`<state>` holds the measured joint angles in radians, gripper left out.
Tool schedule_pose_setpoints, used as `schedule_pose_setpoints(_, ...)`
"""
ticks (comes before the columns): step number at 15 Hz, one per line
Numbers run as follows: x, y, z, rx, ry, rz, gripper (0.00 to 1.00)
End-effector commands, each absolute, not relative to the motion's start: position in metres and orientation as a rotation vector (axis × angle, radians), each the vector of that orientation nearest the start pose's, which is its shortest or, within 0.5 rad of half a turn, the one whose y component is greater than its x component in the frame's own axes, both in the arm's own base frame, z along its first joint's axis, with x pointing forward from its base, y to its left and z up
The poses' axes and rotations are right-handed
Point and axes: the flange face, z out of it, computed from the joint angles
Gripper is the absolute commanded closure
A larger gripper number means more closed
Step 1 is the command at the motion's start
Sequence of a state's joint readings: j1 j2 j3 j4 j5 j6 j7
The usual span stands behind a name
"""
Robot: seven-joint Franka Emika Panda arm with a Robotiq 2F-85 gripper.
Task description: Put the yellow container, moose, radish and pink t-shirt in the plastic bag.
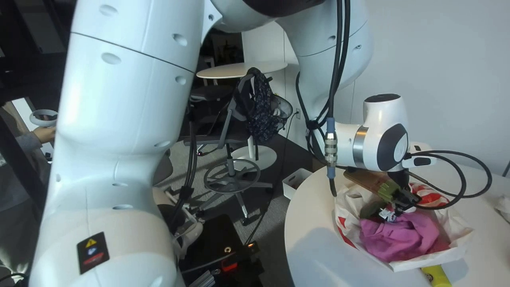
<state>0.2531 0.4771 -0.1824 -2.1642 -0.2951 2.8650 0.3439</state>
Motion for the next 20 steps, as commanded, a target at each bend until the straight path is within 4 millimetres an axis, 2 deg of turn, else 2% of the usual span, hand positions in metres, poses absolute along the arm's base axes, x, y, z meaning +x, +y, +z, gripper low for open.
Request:
schedule_pose_setpoints(1,0.605,0.067,0.176,-3.297,-0.076,-0.378,0.95)
schedule_pose_setpoints(4,0.622,0.075,0.16,-3.309,-0.099,-0.367,0.95)
schedule_pose_setpoints(8,0.648,0.094,0.166,-3.277,-0.14,-0.431,0.95)
schedule_pose_setpoints(10,0.656,0.093,0.152,-3.287,-0.123,-0.387,0.95)
schedule_pose_setpoints(13,0.657,0.088,0.137,-3.292,-0.073,-0.278,0.93)
schedule_pose_setpoints(14,0.659,0.087,0.139,-3.292,-0.048,-0.263,0.63)
schedule_pose_setpoints(16,0.661,0.084,0.151,-3.285,-0.009,-0.243,0.55)
schedule_pose_setpoints(20,0.65,0.074,0.195,-3.322,0.039,-0.174,0.26)
